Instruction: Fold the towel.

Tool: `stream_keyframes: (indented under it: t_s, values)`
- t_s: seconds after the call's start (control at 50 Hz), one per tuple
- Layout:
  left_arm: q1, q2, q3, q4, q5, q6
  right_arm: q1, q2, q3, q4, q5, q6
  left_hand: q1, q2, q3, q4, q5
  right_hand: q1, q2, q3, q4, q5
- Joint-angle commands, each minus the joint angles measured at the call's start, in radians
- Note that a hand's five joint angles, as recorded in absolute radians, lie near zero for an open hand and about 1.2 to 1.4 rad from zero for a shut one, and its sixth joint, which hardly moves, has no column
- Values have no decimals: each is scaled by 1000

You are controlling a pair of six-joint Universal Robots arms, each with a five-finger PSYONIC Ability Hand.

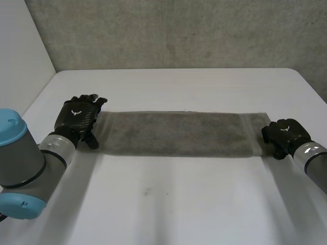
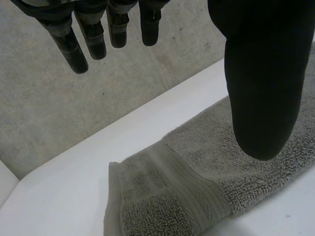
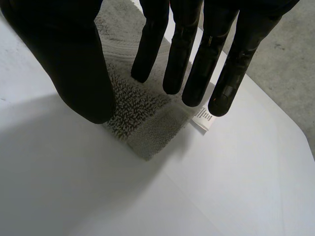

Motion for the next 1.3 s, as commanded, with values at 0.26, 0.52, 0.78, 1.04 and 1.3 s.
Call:
stream_keyframes:
  t_s: [0.26,0.52,0.78,1.04,1.3]
  values:
    - [2,-4,-11,-2,0,0,-63,31,-32,-24,9,-6,0,9,7,6,-31,482,597,596,597,606]
    - [0,-3,-14,-2,0,0,-330,-26,-104,-4,1,-29,0,9,7,6,-31,482,597,596,597,606]
    - [2,-1,-13,-2,0,0,-131,-92,-319,49,12,-15,0,9,7,6,-31,482,597,596,597,606]
    - [5,-1,-14,-2,-2,0,528,29,-409,17,9,45,0,9,7,6,-31,482,597,596,597,606]
    - [5,-1,-14,-2,0,0,769,238,-400,-6,16,43,0,9,7,6,-31,327,443,442,442,451]
